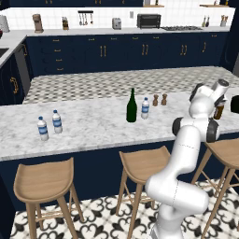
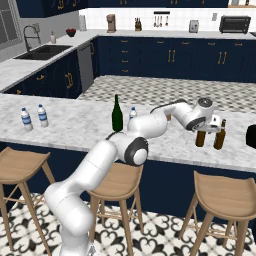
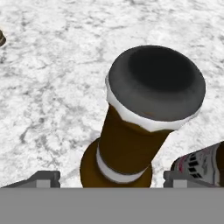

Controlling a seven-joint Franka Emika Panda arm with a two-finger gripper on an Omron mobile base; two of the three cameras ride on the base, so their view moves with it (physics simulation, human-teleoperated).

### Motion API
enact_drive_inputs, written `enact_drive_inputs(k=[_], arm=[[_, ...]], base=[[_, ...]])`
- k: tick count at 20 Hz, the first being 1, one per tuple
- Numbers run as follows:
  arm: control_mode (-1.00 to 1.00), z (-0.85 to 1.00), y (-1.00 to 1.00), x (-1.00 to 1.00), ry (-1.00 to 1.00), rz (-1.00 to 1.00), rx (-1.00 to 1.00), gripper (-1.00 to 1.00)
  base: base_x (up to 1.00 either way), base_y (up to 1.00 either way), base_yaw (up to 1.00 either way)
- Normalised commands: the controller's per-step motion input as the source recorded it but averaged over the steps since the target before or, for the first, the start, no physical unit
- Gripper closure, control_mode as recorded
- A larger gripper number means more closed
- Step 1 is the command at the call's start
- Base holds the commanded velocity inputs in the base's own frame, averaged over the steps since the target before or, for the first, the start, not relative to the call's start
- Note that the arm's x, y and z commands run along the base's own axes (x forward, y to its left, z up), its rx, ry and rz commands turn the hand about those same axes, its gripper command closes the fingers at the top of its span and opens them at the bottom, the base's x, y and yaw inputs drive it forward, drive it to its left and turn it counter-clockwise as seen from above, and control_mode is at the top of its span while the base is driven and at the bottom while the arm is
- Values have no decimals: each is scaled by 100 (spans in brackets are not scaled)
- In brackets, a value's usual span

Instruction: Move the plastic bottles in the middle to the plastics group, and the glass bottles in the middle to the glass group.

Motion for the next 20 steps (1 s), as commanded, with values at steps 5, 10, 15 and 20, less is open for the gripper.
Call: enact_drive_inputs(k=[5, 10, 15, 20], arm=[[-100, 7, 2, -18, -8, 0, 0, -100], [-100, 6, 47, -23, -8, 0, 0, -100], [-100, 19, 56, -29, -4, 0, -2, -100], [-100, 27, 9, -48, 0, -2, -7, -100]], base=[[0, 0, 0], [0, 0, 0], [0, 0, 0], [0, 0, 0]])
